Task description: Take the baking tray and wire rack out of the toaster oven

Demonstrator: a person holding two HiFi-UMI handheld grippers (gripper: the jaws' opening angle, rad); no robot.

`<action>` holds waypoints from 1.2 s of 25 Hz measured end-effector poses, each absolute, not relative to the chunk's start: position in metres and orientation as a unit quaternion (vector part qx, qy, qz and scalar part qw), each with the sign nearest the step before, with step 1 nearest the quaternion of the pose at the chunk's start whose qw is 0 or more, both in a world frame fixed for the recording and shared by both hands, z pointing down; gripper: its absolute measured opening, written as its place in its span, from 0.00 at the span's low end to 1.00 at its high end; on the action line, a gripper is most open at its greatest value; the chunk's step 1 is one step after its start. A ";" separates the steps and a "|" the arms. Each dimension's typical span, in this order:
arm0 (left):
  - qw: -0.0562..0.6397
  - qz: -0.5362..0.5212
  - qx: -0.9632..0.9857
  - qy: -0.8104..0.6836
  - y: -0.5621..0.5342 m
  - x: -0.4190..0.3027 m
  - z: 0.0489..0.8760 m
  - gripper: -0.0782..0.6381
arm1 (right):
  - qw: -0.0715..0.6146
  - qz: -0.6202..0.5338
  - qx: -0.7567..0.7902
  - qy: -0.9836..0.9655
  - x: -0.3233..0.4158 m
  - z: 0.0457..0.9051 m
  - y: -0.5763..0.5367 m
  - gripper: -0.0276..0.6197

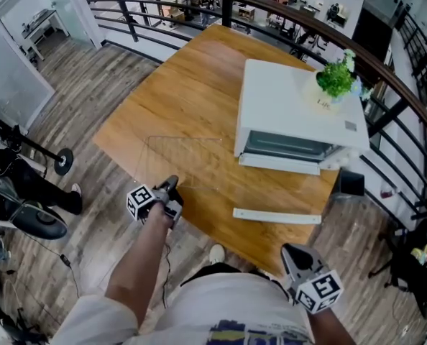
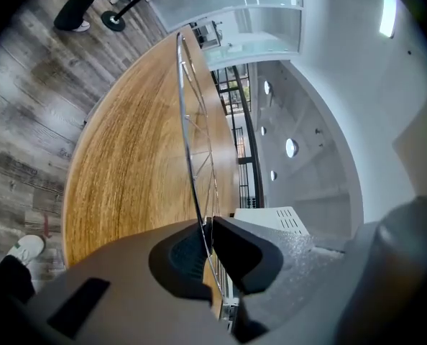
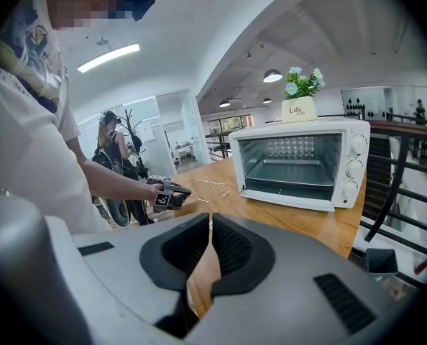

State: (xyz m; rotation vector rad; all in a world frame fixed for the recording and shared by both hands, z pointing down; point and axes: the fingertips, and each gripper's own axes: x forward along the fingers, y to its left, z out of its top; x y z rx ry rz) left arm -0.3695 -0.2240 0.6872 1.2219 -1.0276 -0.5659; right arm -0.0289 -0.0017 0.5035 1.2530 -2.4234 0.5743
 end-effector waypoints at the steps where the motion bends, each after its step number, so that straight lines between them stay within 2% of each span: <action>1: 0.663 -0.245 0.540 -0.457 -0.224 -0.370 0.688 0.11 | 0.175 0.201 0.443 -0.856 -0.029 0.503 -0.002 0.07; 15: 0.663 -0.147 0.508 -0.530 -0.232 -0.373 0.695 0.19 | 0.170 0.219 0.448 -0.850 -0.028 0.507 -0.001 0.07; 30: 0.612 -0.032 0.462 -0.640 -0.231 -0.378 0.703 0.31 | 0.171 0.221 0.444 -0.851 -0.014 0.509 -0.010 0.07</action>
